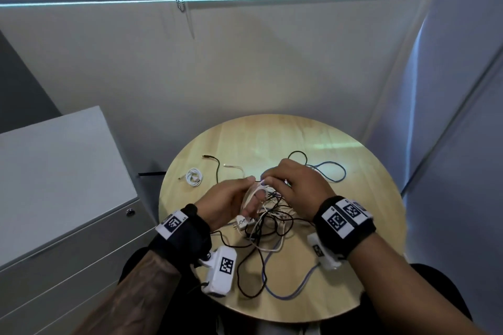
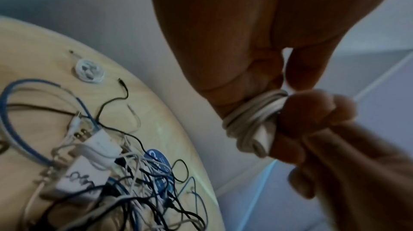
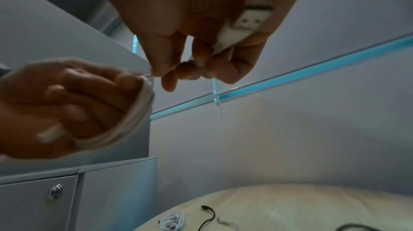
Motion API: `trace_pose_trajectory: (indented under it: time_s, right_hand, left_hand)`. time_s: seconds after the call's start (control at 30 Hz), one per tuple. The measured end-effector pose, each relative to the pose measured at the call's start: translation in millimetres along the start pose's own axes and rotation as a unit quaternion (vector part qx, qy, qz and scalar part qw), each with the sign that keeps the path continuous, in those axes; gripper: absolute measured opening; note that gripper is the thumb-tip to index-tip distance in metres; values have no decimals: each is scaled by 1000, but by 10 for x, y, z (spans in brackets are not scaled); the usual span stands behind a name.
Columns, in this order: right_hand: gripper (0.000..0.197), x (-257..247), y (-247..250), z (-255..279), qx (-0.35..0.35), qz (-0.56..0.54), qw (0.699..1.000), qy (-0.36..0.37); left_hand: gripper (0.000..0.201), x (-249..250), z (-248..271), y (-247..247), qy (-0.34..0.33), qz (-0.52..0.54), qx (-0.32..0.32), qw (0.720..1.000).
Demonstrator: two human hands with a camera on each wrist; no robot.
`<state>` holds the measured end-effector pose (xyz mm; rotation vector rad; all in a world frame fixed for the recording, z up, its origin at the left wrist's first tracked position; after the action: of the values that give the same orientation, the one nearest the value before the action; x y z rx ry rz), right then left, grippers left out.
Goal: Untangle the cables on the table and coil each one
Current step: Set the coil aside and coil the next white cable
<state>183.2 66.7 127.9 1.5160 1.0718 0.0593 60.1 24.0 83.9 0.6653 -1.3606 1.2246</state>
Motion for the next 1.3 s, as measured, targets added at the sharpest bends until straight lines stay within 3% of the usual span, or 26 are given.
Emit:
trace_pose_trajectory:
  time_s: [0.23,0.37,0.53,0.67,0.77,0.87,0.97,1.1,1.3]
  right_hand:
    - [17,-24,-331,161,-71,-230,970,-39]
    - [6,66,-389,210,-85,-249,963,-58]
    - [5,127,-389,202,-71,-305,946,-86]
    - [7,113,-376,194,-69,-311,945,-75]
    - [7,121,-325,205,-49,-299,951,-62]
    - [23,159,-343,230,-54,-293,952,-67]
    - [9,134,-344,231,-67,-351,930,-81]
    - [15,67,-320,229,-82,-442,889,-88]
    - [11,116,-246,226,-75,-372,922,-78]
  left_hand:
    - [28,-100,17,34,3,109,43,993]
    - [31,-177,23,1,10,124,64,990]
    - [27,-184,-24,-95,-12,141,25,990]
    - [27,-120,-57,-124,-25,98,1,995]
    - [27,-95,-70,-87,-11,83,26,996]
    - [32,-103,-78,-74,9,83,62,995]
    - [31,-137,-80,-116,10,110,46,993]
    - [29,-108,-85,-211,-7,105,-18,994]
    - [24,-70,-126,-167,-28,-7,4,1000]
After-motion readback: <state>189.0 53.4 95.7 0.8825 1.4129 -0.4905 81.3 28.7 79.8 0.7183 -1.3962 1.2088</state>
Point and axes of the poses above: each hand's wrist, its own z-axis away from the middle knuckle, its own y-axis out of the back of the hand, x = y × z, the point moved 8 cm from there along -z, towards the middle knuckle, and after that the axes turned 3 degrees about -x, right-handed, at the moved point
